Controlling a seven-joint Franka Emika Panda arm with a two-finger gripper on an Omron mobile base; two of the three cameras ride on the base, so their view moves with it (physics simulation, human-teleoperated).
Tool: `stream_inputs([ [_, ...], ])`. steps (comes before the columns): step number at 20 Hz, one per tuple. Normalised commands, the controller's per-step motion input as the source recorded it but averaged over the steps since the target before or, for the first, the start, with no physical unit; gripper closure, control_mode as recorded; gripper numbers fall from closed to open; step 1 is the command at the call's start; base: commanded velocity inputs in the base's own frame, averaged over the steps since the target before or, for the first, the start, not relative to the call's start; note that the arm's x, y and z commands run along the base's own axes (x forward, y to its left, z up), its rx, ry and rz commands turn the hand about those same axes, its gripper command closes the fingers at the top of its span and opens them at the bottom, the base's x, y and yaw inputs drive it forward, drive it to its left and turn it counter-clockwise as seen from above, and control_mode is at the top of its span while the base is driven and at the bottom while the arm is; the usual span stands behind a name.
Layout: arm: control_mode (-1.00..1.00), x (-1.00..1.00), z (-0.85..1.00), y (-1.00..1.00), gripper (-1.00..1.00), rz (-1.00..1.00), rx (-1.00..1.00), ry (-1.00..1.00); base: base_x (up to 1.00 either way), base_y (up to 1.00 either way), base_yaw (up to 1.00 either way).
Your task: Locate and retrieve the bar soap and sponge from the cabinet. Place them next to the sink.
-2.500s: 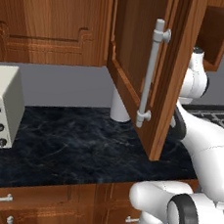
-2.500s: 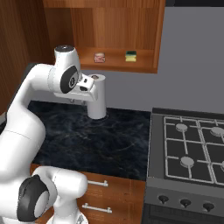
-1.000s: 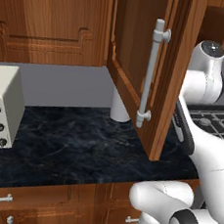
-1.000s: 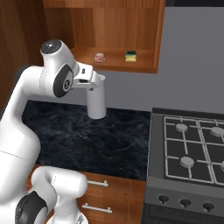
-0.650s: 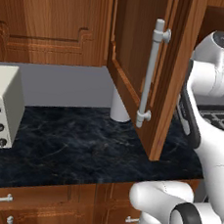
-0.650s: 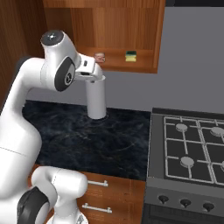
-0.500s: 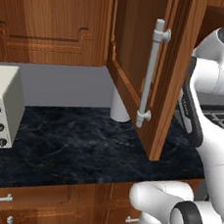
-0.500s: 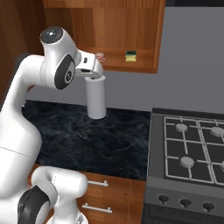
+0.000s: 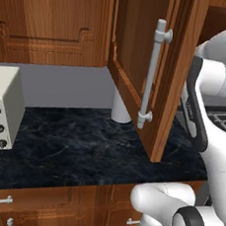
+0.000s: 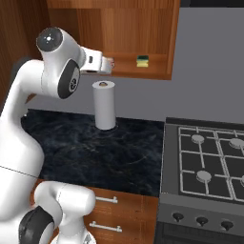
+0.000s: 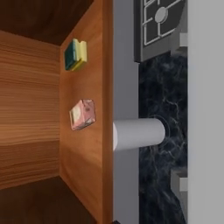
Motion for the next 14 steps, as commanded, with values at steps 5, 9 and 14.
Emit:
stream_inputs([
  [5, -1.00, 0.35, 0.00, 0.04, -1.00, 0.00, -0.04, 0.03, 0.00, 0.00, 0.00],
  [9, -1.00, 0.41, 0.03, 0.00, -1.00, 0.02, -0.01, 0.03, 0.00, 0.00, 0.00],
  [14, -1.00, 0.35, 0.03, 0.00, -1.00, 0.02, 0.00, 0.00, 0.00, 0.00, 0.00],
])
